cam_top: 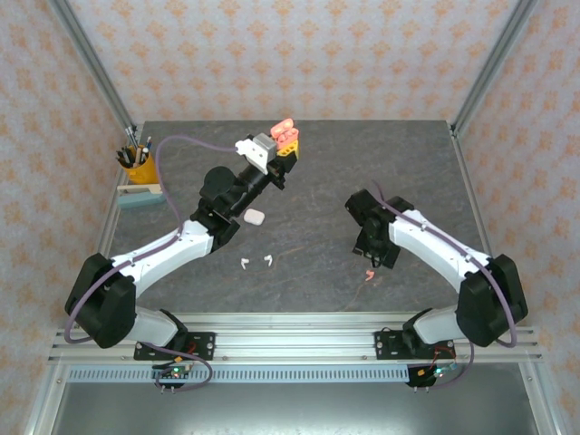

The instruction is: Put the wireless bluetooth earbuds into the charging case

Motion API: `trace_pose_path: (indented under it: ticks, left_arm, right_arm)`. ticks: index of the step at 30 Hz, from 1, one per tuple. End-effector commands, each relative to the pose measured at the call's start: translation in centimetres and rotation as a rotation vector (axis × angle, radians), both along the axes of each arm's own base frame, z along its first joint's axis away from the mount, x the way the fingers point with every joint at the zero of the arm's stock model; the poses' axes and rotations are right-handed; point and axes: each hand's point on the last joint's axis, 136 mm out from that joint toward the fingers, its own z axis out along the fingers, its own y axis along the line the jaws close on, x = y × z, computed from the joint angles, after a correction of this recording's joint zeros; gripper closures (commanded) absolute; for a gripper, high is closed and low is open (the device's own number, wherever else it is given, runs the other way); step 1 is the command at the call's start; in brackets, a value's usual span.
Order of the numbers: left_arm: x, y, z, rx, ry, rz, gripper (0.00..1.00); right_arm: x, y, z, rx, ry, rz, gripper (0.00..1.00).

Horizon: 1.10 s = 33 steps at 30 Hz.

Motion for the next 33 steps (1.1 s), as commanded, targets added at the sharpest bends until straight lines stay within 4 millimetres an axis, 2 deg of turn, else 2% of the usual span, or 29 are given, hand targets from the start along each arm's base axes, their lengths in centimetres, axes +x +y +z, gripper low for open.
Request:
trace_pose_path:
  ticks: [1,6,14,33]
  left_arm:
    - [-1.2,0.0,1.5,-0.035,-0.028,-0.035,1.00]
    - [-1.1,-0.2,1.4,-0.039,-0.022,-0.042,1.00]
    - [-1.1,-0.1,1.3,-0.035,-0.016,-0.039,1.00]
    - [-0.9,-0.5,1.2,-0.035,-0.011,-0.046,1.00]
  right_arm:
    - [0.1,-0.2,-1.3,-0.012,0.003,-0.038,0.42]
    - [-0.1,-0.1,-3.6,-0.031,0.056,-0.028,0.43]
    - [0.0,-0.1,-5.9,-0.057,0.094,-0.013,0.45]
    - [-1.8,-1.7,-8.2,-0.062,0.115,-0.025,0.54]
